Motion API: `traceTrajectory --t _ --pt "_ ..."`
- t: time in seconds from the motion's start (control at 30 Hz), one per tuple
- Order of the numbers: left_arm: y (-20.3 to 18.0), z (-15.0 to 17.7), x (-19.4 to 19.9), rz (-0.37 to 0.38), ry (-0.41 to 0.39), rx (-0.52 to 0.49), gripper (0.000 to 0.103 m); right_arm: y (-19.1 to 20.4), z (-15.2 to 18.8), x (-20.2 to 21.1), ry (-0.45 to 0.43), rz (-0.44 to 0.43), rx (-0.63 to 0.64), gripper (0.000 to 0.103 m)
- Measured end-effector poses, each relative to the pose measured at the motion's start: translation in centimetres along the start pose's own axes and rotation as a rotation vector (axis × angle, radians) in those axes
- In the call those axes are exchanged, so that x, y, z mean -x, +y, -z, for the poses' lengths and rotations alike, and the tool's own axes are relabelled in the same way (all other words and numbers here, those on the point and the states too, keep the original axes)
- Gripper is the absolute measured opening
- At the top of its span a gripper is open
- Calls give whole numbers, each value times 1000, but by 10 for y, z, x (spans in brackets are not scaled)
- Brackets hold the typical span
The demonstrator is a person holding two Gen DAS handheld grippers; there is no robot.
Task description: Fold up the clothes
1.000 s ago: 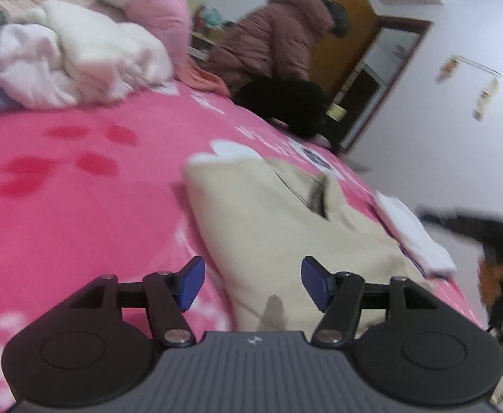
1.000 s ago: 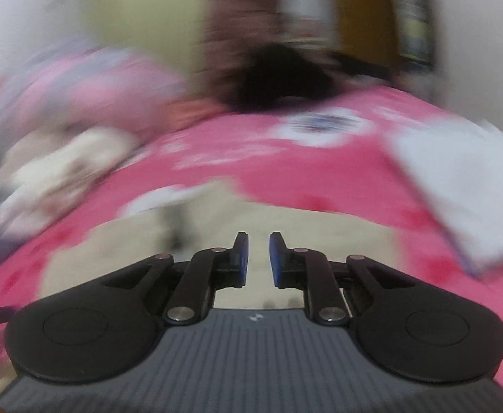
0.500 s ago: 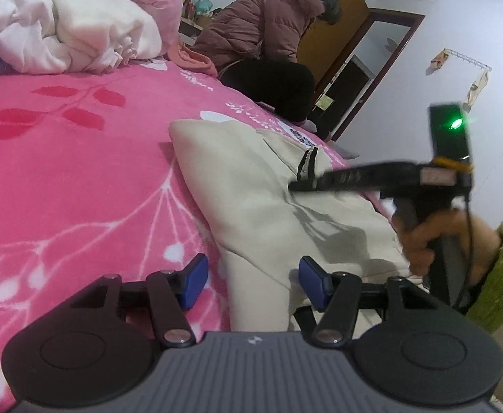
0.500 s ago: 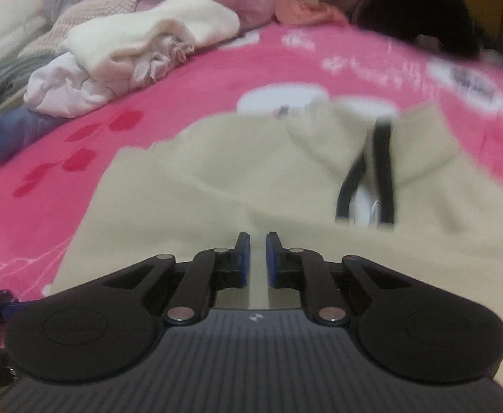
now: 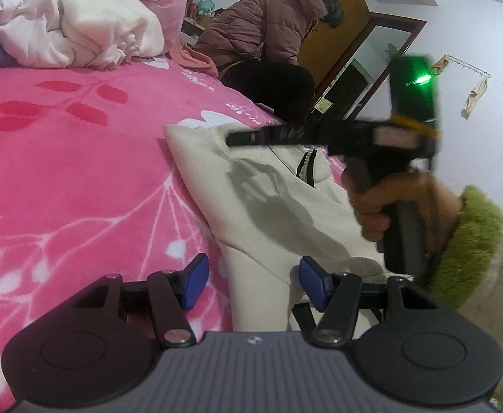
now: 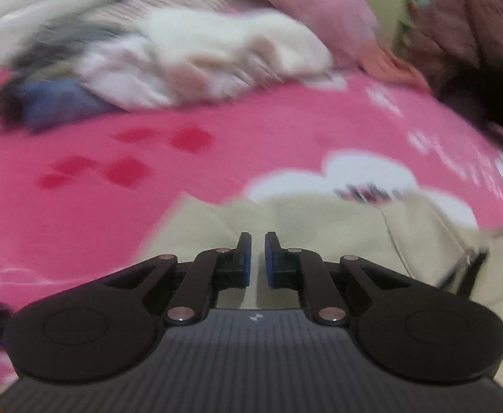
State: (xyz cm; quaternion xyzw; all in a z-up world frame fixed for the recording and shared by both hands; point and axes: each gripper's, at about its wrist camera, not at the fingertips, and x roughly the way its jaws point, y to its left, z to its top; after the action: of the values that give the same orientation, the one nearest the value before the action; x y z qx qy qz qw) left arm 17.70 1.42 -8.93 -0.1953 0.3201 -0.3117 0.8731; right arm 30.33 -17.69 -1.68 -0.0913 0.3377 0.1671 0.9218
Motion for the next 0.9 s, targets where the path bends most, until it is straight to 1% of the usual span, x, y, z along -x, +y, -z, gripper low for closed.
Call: traceTrajectory --t 0.03,0.13,0.2,0.27,0.37,0.47,0.57,0.63,0.67,0.7,0.77,0.8,0.83,0.9 --pt "0 0 0 0 0 0 60 5 -1 6 -20 -45 14 7" --pt "1 0 0 3 -1 3 60 15 -4 -11 8 -142 70 6" --pt "2 0 0 6 -2 6 60 16 0 -45 79 -74 74 5" --pt "4 0 0 15 -5 16 60 -2 1 -52 48 -107 -38 4" --pt "7 -1 1 28 -8 31 60 -16 -4 -22 19 -53 -136 6" --pt "9 -2 1 39 -13 43 60 -29 9 41 -28 18 -206 6" --pt "15 -3 4 65 -34 83 59 -50 39 126 -93 117 -306 6" --pt "19 -4 9 68 -66 112 59 -63 68 180 -135 219 -364 6" --pt "17 -6 12 58 -86 108 59 -69 81 201 -142 266 -383 6" --pt "14 -8 16 46 -109 97 59 -74 94 222 -149 314 -402 6" --pt "5 -14 22 20 -139 63 59 -85 120 248 -134 391 -441 6" --pt "-2 -18 22 7 -137 33 59 -91 133 258 -125 421 -458 6" --pt "-10 -21 21 -4 -129 -3 59 -96 143 262 -119 434 -467 6" --pt "-28 -27 14 -23 -103 -81 59 -106 160 261 -110 455 -475 6"
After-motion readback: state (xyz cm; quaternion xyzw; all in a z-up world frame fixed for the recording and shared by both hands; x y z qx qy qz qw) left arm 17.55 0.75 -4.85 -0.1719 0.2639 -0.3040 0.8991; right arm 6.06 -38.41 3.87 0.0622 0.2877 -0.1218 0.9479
